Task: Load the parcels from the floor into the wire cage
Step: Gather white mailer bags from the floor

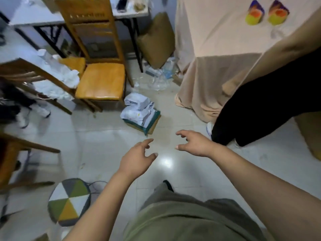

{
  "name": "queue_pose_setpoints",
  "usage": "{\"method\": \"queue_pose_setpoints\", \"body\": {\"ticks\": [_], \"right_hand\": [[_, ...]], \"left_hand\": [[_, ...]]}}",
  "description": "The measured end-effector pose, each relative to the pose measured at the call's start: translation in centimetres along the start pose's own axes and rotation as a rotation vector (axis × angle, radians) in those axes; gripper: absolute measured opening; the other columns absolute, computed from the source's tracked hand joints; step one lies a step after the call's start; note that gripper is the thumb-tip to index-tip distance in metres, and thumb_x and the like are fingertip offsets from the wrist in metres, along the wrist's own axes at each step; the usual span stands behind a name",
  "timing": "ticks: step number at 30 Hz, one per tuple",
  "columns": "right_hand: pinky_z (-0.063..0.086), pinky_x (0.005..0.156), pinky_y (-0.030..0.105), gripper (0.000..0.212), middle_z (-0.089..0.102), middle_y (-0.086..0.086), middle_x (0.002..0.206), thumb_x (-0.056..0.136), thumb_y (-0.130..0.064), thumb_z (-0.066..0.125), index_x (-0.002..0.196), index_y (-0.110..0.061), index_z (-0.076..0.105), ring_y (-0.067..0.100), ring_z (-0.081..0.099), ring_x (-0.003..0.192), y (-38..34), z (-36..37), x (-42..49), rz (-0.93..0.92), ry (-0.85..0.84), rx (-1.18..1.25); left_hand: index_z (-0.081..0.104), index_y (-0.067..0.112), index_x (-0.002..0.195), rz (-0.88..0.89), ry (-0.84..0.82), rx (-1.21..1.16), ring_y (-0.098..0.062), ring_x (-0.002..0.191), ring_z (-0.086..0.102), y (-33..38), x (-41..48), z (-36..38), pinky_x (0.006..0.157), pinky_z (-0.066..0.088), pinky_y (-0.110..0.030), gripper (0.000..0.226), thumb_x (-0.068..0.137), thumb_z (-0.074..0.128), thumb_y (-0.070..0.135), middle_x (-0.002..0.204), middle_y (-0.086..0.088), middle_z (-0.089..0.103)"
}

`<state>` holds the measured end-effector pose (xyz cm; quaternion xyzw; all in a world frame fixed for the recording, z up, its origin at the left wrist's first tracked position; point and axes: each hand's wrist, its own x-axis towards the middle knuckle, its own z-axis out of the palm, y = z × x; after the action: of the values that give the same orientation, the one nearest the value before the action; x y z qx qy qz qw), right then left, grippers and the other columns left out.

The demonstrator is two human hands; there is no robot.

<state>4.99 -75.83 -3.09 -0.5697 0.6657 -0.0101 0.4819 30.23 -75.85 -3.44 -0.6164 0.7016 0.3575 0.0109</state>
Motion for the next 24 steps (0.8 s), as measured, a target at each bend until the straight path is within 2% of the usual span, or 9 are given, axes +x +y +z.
{"method": "queue_pose_setpoints", "body": {"ticks": [5, 11, 13, 15, 18, 21, 24], "right_hand": [[0.04, 0.103, 0.028, 0.072, 0.048, 0.008, 0.151, 0.091, -0.042, 0.072, 0.155, -0.029, 0.041, 0.023, 0.051, 0.135, -5.8, 0.6, 5.3, -0.028, -0.071, -0.093], [0.039, 0.111, 0.034, 0.079, 0.04, 0.009, 0.156, 0.09, -0.042, 0.073, 0.158, -0.029, 0.034, 0.026, 0.046, 0.139, -8.3, -0.6, 11.6, -0.027, -0.127, -0.139], [0.039, 0.108, 0.032, 0.082, 0.039, 0.012, 0.155, 0.09, -0.039, 0.073, 0.159, -0.027, 0.031, 0.027, 0.046, 0.138, -8.9, -1.5, 14.4, -0.022, -0.128, -0.144], [0.038, 0.098, 0.026, 0.083, 0.041, 0.014, 0.152, 0.09, -0.034, 0.072, 0.16, -0.026, 0.029, 0.027, 0.047, 0.135, -9.7, -2.7, 17.6, -0.024, -0.127, -0.162], [0.032, 0.09, 0.021, 0.079, 0.044, 0.016, 0.149, 0.091, -0.028, 0.072, 0.158, -0.02, 0.031, 0.029, 0.047, 0.134, -11.3, -4.8, 22.7, -0.038, -0.131, -0.171], [0.039, 0.091, 0.025, 0.067, 0.054, 0.015, 0.142, 0.09, -0.022, 0.073, 0.149, -0.013, 0.043, 0.031, 0.052, 0.129, -13.0, -6.7, 28.6, -0.012, -0.176, -0.158], [0.043, 0.092, 0.028, 0.064, 0.058, 0.016, 0.139, 0.088, -0.023, 0.074, 0.145, -0.014, 0.047, 0.034, 0.055, 0.127, -14.3, -8.2, 34.6, -0.023, -0.227, -0.189]], "left_hand": [[0.04, 0.046, 0.15, -0.096, 0.074, -0.094, -0.012, 0.116, 0.061, -3.7, 2.2, -3.6, 0.095, 0.056, -0.04, 0.062, 0.093, 0.061, 0.059, 0.138, 0.013, 0.059], [0.035, 0.048, 0.152, -0.147, 0.064, -0.125, -0.012, 0.124, 0.057, -5.6, 7.6, -5.2, 0.098, 0.054, -0.041, 0.064, 0.093, 0.059, 0.059, 0.145, 0.012, 0.051], [0.033, 0.047, 0.153, -0.154, 0.045, -0.119, -0.013, 0.124, 0.057, -5.9, 10.3, -6.0, 0.098, 0.054, -0.041, 0.066, 0.093, 0.059, 0.058, 0.147, 0.011, 0.048], [0.031, 0.047, 0.154, -0.165, 0.03, -0.104, -0.013, 0.123, 0.058, -6.3, 13.4, -7.1, 0.096, 0.055, -0.041, 0.068, 0.093, 0.059, 0.058, 0.148, 0.011, 0.046], [0.031, 0.047, 0.154, -0.181, 0.024, -0.084, -0.013, 0.123, 0.059, -7.0, 18.5, -8.9, 0.093, 0.056, -0.04, 0.068, 0.093, 0.058, 0.059, 0.149, 0.011, 0.046], [0.032, 0.047, 0.154, -0.213, 0.016, -0.09, -0.015, 0.123, 0.06, -8.0, 23.2, -11.0, 0.095, 0.055, -0.04, 0.067, 0.093, 0.059, 0.056, 0.147, 0.01, 0.047], [0.035, 0.047, 0.152, -0.28, -0.002, -0.107, -0.018, 0.122, 0.06, -9.2, 27.4, -12.8, 0.095, 0.055, -0.04, 0.064, 0.094, 0.06, 0.055, 0.145, 0.008, 0.05]]}}
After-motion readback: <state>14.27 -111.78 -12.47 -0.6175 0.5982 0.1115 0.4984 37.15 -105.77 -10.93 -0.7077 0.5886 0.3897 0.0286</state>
